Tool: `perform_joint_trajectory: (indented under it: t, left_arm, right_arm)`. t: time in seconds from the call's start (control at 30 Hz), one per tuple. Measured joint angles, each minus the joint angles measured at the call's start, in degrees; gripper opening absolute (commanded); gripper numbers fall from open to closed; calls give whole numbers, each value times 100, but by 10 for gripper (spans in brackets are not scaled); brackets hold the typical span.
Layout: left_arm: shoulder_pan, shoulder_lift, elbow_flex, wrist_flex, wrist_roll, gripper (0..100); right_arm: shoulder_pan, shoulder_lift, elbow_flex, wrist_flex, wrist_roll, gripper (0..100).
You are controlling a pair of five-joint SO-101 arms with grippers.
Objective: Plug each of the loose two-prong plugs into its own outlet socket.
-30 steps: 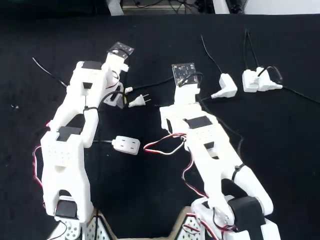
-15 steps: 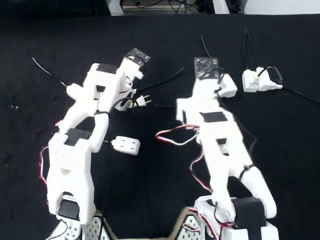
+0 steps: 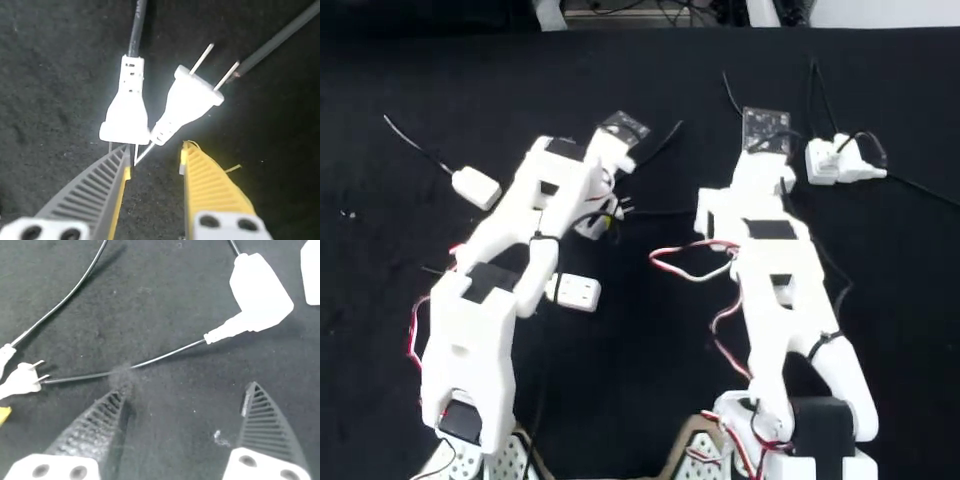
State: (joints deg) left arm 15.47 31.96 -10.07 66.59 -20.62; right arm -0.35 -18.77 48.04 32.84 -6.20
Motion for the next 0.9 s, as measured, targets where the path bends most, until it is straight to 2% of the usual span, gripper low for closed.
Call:
perform_joint_trajectory:
  t: [0.13, 0.3, 0.43, 0.53, 0.9]
  left_arm:
    - [-9, -35, -44, 18, 9, 229]
    - [149, -105, -360, 712, -334, 227]
    - [79, -105, -738, 967, -466, 227]
    - [79, -97, -774, 932, -466, 227]
    - [387, 290, -774, -211, -193, 227]
  right_arm:
    - [0, 0, 0, 0, 0, 315]
    - [0, 0, 0, 0, 0, 315]
    - [0, 0, 0, 0, 0, 315]
    - [0, 0, 0, 0, 0, 315]
    - [0, 0, 0, 0, 0, 315]
